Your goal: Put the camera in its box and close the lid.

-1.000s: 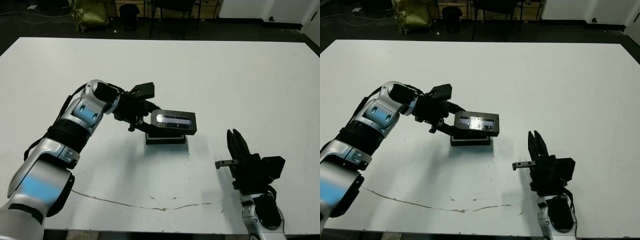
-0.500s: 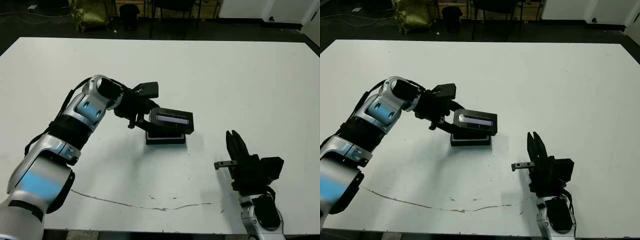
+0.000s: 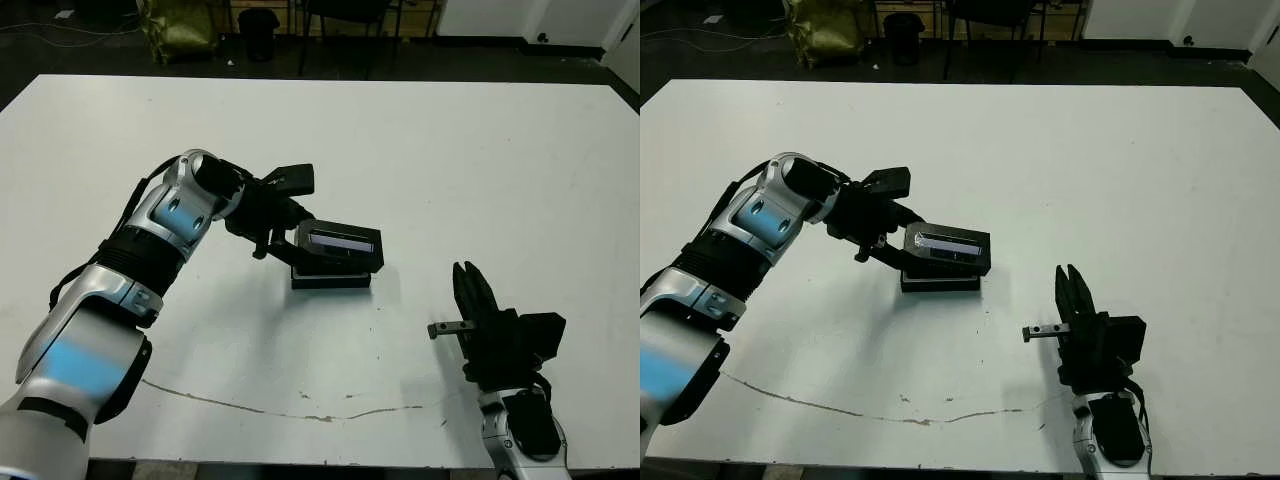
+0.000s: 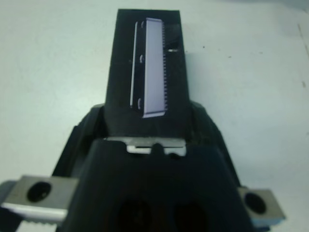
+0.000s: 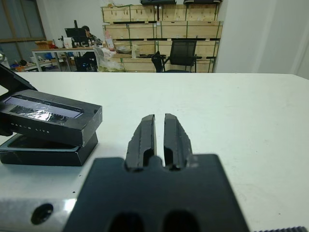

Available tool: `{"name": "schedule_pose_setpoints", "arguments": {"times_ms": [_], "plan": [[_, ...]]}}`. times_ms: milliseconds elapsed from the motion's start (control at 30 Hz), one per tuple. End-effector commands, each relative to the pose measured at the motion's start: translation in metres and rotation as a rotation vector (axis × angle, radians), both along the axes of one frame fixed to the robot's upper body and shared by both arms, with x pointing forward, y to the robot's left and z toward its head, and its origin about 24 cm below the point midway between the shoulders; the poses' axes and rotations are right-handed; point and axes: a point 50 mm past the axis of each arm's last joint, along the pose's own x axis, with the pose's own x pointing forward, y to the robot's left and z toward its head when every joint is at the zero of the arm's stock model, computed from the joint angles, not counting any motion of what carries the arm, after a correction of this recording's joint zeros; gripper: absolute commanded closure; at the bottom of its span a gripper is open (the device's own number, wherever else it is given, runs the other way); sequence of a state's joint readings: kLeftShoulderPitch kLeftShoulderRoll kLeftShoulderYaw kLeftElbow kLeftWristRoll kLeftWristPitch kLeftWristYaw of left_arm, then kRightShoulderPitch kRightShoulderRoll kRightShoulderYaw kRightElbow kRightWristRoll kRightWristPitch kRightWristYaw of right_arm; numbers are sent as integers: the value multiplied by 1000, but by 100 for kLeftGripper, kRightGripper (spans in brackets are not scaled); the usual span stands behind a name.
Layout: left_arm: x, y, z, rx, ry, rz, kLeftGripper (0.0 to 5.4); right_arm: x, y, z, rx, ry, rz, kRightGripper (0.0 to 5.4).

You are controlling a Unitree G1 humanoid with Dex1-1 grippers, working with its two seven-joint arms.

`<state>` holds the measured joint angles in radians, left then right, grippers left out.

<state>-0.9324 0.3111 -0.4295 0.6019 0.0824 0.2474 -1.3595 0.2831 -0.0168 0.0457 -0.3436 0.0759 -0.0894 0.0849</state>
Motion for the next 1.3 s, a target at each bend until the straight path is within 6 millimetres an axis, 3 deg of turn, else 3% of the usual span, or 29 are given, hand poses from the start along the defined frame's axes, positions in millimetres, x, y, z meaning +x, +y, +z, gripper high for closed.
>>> {"name": "schedule_pose_setpoints", "arguments": {"times_ms": [33,1300], "plan": [[1,2,-1,17,2,6,297,-1,-2,-6,8,17,8,540],[-5,-9,-12,50,30,-31,297,-2,-1,-5,-6,39,-13,540]]}}
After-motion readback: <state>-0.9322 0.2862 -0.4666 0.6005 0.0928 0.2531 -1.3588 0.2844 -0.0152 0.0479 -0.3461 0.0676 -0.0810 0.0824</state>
